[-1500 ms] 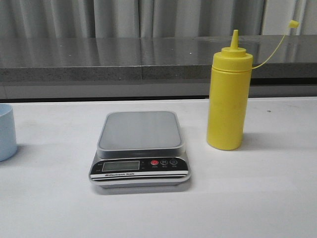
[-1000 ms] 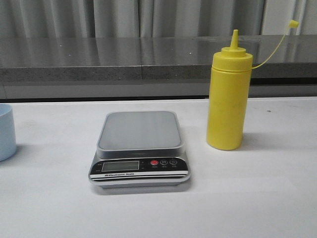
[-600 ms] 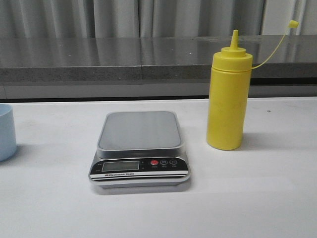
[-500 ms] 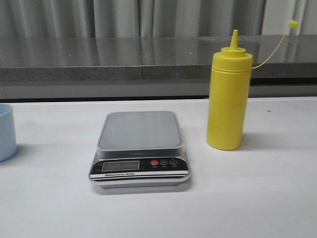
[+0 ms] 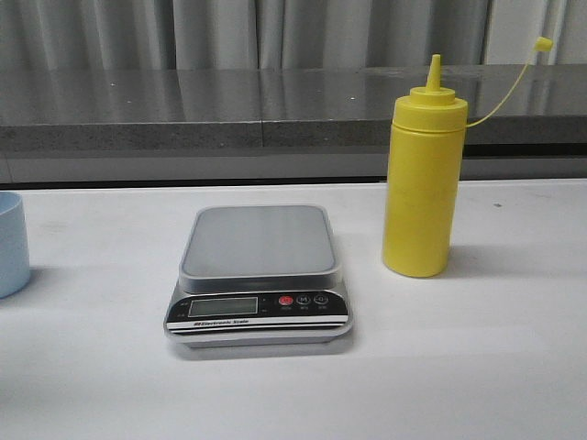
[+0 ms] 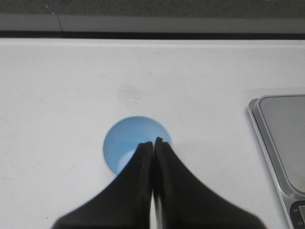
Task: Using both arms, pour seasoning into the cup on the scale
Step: 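Move the left gripper down over the light blue cup, then close the left gripper on the light blue cup's rim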
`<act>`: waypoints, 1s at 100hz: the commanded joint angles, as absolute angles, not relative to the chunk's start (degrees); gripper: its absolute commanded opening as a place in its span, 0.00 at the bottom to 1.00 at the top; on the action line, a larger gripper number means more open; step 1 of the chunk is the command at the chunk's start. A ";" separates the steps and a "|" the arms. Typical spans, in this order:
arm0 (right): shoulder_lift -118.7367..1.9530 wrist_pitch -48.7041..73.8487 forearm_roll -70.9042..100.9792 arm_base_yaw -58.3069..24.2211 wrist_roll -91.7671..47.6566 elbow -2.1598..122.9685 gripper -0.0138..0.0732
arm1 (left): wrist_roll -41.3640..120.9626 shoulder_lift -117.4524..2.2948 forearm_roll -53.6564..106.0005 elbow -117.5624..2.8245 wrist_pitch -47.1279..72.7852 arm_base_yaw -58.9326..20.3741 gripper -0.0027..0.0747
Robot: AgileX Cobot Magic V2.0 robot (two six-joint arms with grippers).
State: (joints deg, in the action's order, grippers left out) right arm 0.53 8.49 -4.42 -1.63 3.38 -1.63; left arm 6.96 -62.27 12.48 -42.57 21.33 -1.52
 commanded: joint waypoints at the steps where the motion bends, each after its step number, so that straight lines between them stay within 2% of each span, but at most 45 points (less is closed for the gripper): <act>1: 1.74 4.00 -4.68 -1.44 3.36 -0.35 0.08 | 6.12 -64.98 14.31 -47.41 21.81 -0.50 0.01; 28: 1.74 4.00 -4.68 -1.44 3.36 -0.35 0.08 | 6.12 -73.34 15.01 -54.35 28.87 0.86 0.01; 58: 1.74 4.00 -4.68 -1.44 3.36 -0.35 0.08 | 6.12 -75.58 15.01 -54.48 29.59 0.86 0.01; 65: 1.74 4.00 -4.68 -1.44 3.36 -0.35 0.08 | 6.12 -75.58 15.01 -54.48 29.59 0.86 0.04; 74: 1.74 4.00 -4.68 -1.44 3.36 -0.35 0.08 | 6.12 -75.58 15.01 -54.48 29.59 0.86 0.17; 79: 1.74 4.00 -4.68 -1.44 3.36 -0.35 0.08 | 6.12 -75.58 15.01 -54.48 29.59 0.86 0.27; 91: 1.74 4.00 -4.68 -1.44 3.36 -0.35 0.08 | 6.12 -75.58 15.01 -54.48 29.59 0.86 0.61; 100: 1.74 4.00 -4.68 -1.44 3.36 -0.35 0.08 | 6.12 -75.58 14.50 -54.48 29.49 0.86 0.74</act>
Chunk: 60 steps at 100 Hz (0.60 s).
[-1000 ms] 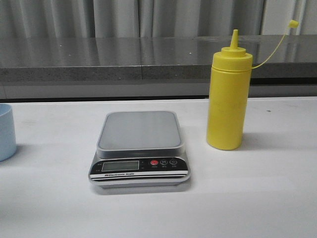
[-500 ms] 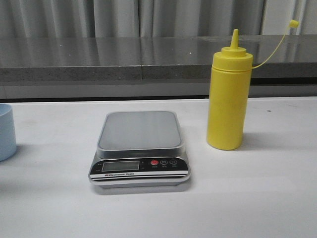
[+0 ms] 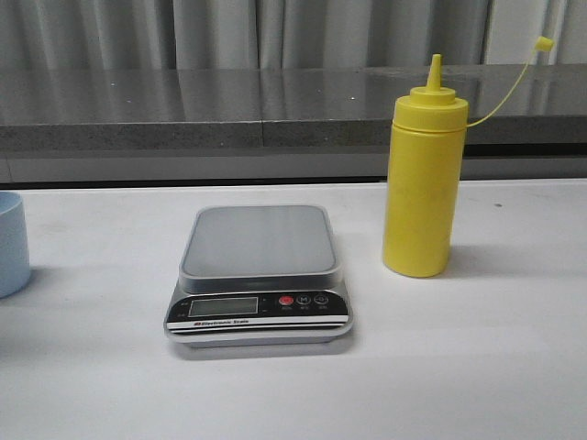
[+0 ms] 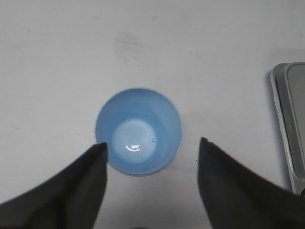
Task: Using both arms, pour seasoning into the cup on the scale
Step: 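Close the left gripper on the light blue cup's rim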
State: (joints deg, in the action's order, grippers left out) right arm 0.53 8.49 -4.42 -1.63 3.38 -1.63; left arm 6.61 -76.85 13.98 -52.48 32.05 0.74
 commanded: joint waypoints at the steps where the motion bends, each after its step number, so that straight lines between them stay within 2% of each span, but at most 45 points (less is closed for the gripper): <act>1: 1.74 4.00 -4.68 -1.44 3.36 -0.35 0.08 | 6.12 -75.58 14.34 -54.48 29.49 0.86 0.75; 41: 1.74 4.00 -4.68 -1.44 3.36 -0.35 0.08 | 6.12 -75.61 14.27 -54.48 29.20 6.25 0.75; 60: 1.74 4.00 -4.68 -1.44 3.36 -0.35 0.08 | 6.12 -77.58 14.11 -54.48 28.10 6.35 0.75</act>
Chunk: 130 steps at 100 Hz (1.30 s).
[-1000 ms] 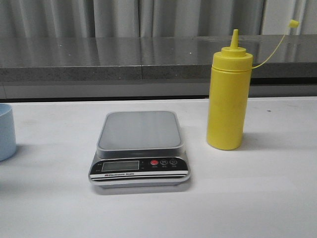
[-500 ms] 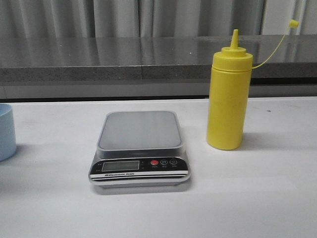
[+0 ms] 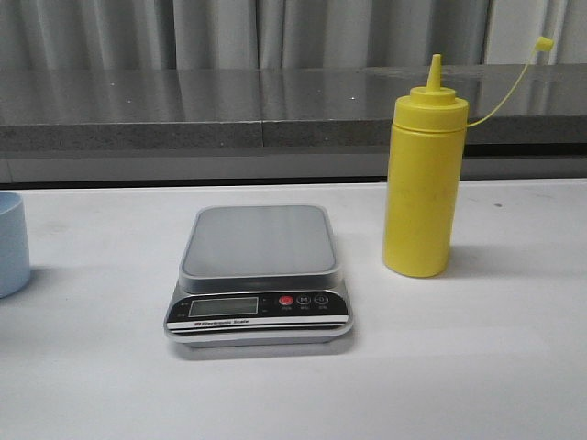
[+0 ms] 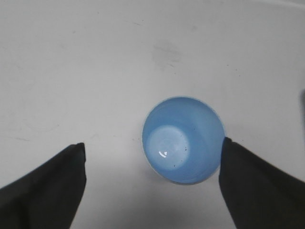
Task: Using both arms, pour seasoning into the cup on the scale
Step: 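Close the left gripper on the light blue cup's rim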
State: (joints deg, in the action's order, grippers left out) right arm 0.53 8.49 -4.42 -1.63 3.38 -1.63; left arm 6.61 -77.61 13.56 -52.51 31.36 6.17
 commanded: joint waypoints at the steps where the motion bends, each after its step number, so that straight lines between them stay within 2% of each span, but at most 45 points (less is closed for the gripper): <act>1: 1.74 4.00 -4.68 -1.44 3.36 -0.35 0.08 | 6.12 -77.94 14.11 -54.59 28.10 6.35 0.75; 47: 1.74 4.00 -4.68 -1.44 3.36 -0.35 0.08 | 6.12 -90.72 14.11 -56.43 27.71 6.35 0.75; 54: 1.74 4.00 -4.68 -1.44 3.36 -0.35 0.08 | 6.12 -91.65 14.21 -56.84 27.71 6.23 0.72; 68: 1.74 4.00 -4.68 -1.44 3.36 -0.35 0.08 | 6.12 -92.42 14.46 -57.20 27.89 6.23 0.58; 101: 1.74 4.00 -4.68 -1.44 3.36 -0.35 0.08 | 6.12 -92.42 14.58 -57.20 27.33 6.23 0.01; 130: 1.74 4.00 -4.68 -1.44 3.36 -0.35 0.08 | 6.78 -91.56 18.09 -60.70 31.81 6.15 0.01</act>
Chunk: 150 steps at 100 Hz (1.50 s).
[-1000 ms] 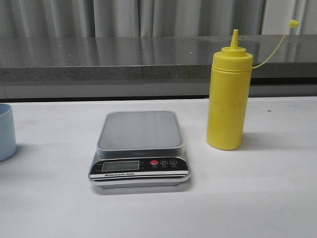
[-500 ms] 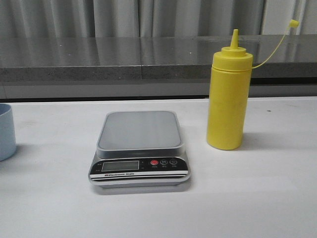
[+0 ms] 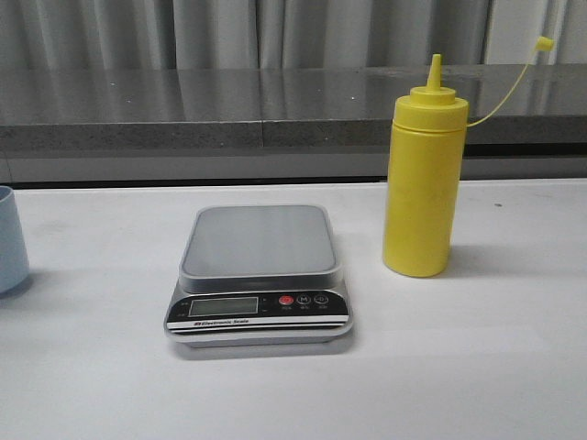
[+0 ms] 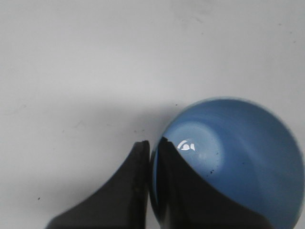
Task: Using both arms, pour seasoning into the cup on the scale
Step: 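Close the left gripper on the light blue cup's rim, then lift the cup with the left gripper and lower it onto the scale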
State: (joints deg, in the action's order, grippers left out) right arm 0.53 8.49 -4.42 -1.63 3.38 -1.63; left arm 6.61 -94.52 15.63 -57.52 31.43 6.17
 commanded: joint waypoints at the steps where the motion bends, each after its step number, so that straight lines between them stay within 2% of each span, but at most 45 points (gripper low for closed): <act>1: 1.74 4.00 -4.68 -1.44 3.36 -0.35 0.08 | 6.89 -91.44 18.20 -61.11 32.02 5.99 0.01; 19: 1.74 4.00 -4.68 -1.44 3.36 -0.35 0.08 | 8.37 -90.05 18.32 -67.66 38.26 3.13 0.01; 40: 1.74 4.00 -4.68 -1.44 3.36 -0.35 0.08 | 9.36 -90.34 18.32 -76.02 44.50 -3.94 0.01; 64: 1.74 4.00 -4.68 -1.44 3.36 -0.35 0.08 | 9.36 -93.94 18.10 -83.76 44.77 -13.13 0.01; 92: 1.74 4.00 -4.68 -1.44 3.36 -0.35 0.08 | 9.36 -102.17 17.96 -91.61 46.43 -20.32 0.01; 118: 1.74 4.00 -4.68 -1.44 3.36 -0.35 0.08 | 9.36 -107.34 17.30 -93.67 45.96 -24.01 0.01; 150: 1.74 4.00 -4.68 -1.44 3.36 -0.35 0.08 | 9.36 -108.84 16.65 -93.71 46.18 -24.63 0.01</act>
State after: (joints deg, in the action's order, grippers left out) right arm 0.53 8.49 -4.42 -1.63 3.38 -1.63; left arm 9.25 -111.76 15.72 -91.81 48.10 -24.06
